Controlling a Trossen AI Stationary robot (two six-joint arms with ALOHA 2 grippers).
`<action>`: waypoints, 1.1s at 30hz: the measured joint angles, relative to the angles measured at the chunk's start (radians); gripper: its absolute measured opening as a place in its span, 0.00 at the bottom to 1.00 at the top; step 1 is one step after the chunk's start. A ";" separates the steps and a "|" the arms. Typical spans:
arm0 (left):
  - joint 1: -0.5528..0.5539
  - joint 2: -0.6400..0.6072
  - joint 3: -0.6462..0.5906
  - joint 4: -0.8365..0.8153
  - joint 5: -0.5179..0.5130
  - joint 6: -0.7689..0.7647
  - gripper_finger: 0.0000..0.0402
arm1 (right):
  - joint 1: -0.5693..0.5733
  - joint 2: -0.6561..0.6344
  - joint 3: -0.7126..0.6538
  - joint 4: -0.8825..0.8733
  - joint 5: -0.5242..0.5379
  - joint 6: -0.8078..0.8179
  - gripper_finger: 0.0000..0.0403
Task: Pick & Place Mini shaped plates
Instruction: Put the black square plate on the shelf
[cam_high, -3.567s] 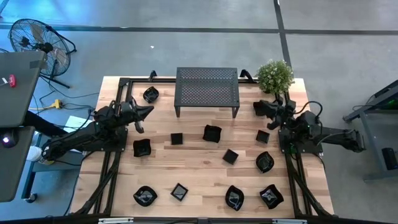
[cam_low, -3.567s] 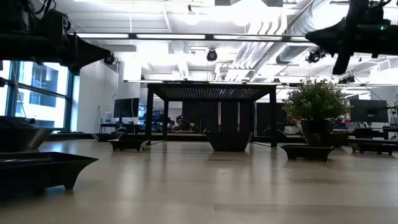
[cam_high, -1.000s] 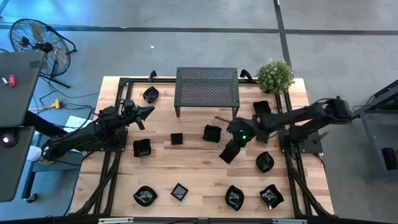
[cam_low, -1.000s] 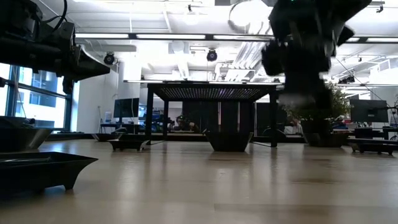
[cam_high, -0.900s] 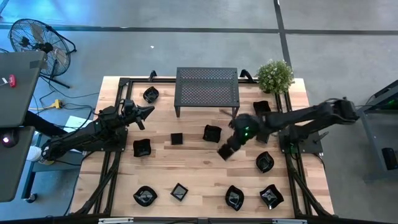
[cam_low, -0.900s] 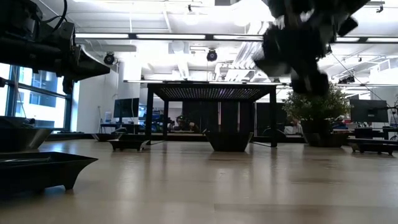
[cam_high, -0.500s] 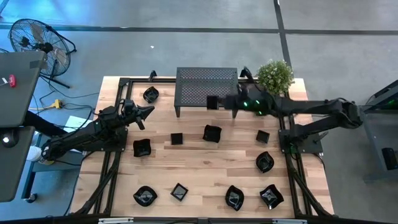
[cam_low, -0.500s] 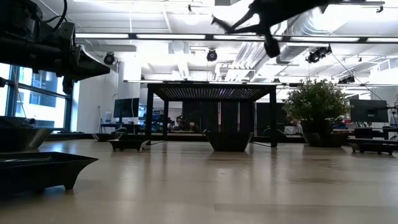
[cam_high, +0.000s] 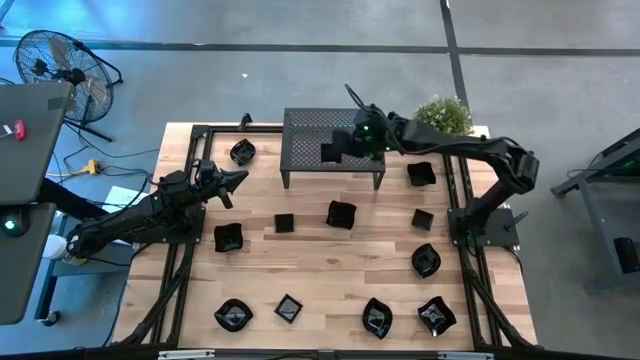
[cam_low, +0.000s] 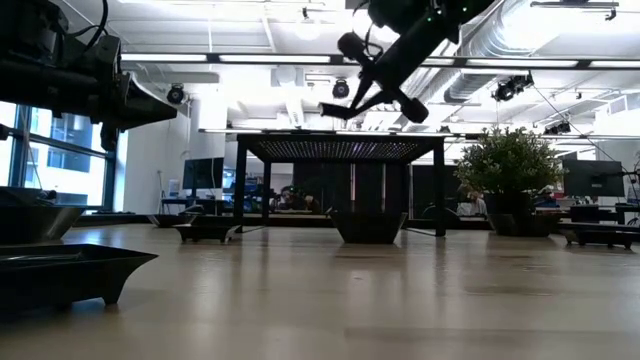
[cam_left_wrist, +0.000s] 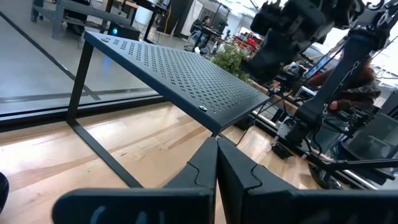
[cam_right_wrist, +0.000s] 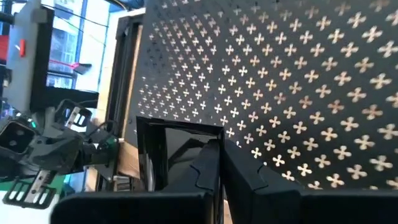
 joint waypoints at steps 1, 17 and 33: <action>0.000 0.000 0.000 0.000 0.000 0.000 0.00 | 0.000 0.006 0.000 -0.007 -0.001 0.004 0.02; 0.000 0.000 0.000 0.000 0.001 0.000 0.00 | 0.000 0.009 0.000 -0.086 0.070 0.036 0.02; 0.000 0.000 0.000 0.000 0.002 0.000 0.00 | 0.000 0.018 0.000 -0.085 0.073 0.049 0.11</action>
